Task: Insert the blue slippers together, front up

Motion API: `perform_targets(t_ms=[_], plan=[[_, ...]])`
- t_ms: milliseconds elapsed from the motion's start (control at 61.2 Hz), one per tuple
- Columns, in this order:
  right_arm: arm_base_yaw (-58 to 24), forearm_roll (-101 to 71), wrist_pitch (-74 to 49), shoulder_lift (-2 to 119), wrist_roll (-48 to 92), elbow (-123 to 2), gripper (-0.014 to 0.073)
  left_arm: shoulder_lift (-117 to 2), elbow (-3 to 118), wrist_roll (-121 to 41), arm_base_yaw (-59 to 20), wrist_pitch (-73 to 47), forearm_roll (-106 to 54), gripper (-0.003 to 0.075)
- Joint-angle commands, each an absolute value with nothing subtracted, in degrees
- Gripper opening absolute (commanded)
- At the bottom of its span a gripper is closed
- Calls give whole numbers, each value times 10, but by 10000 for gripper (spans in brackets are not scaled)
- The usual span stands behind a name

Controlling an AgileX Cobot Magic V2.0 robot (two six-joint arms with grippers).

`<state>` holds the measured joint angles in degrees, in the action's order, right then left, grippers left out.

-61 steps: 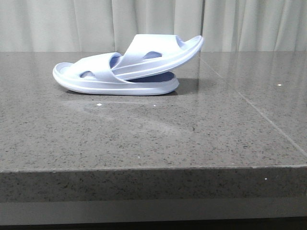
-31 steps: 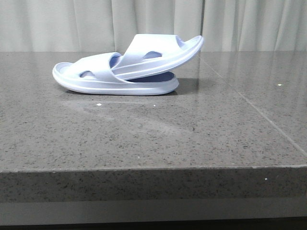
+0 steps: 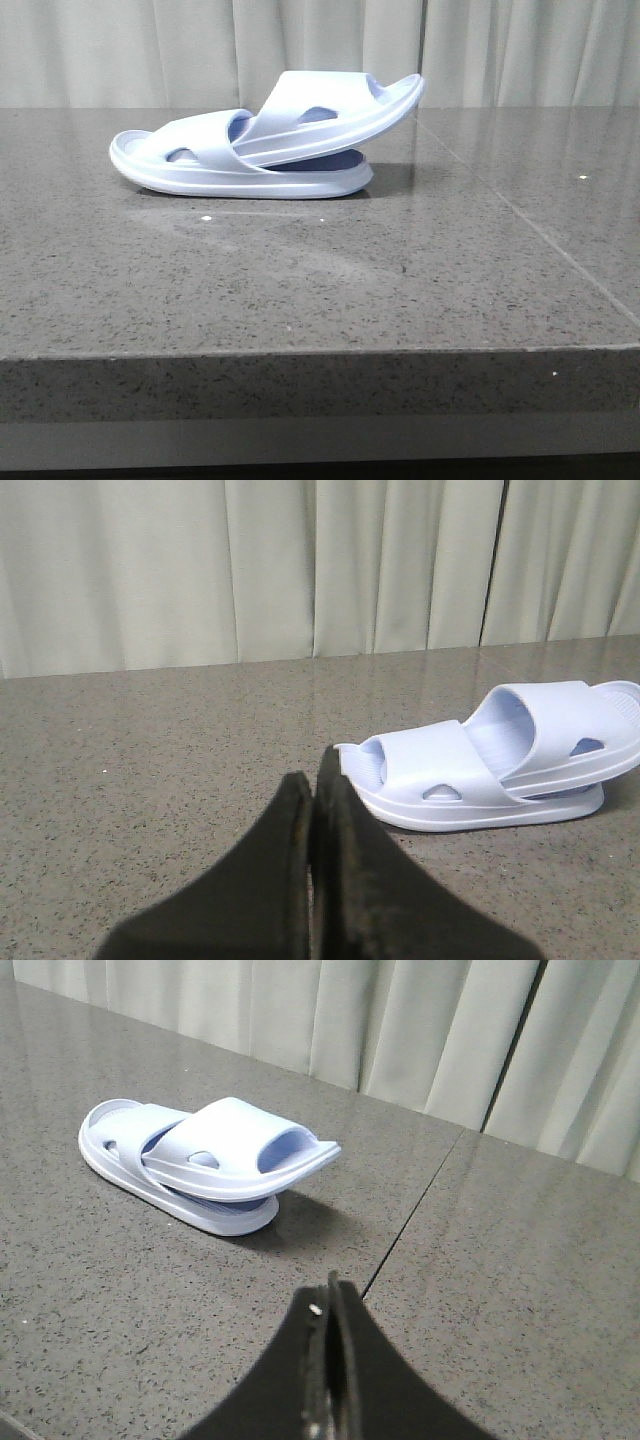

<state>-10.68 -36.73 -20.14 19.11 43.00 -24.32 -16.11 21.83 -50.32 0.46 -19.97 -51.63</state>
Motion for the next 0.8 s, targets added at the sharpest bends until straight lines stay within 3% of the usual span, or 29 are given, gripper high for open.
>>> perform_targets(t_ms=[0, 131, 294, 474, 785], plan=[[-108, -379, -164, 194, 435, -258, -106, -165, 233, -504, -2, -166, -534, -20], [-108, -379, -164, 194, 435, -258, -106, -165, 231, -477, -10, -164, -526, -20], [-108, -379, -165, 194, 435, -258, -106, -142, 231, -219, -11, -170, -296, -20], [-108, -379, -165, 194, 435, -258, -106, -107, 222, -68, -38, -161, -113, -20], [-108, -379, -165, 194, 435, -258, -106, -79, 151, -28, -108, -61, -32, -20]])
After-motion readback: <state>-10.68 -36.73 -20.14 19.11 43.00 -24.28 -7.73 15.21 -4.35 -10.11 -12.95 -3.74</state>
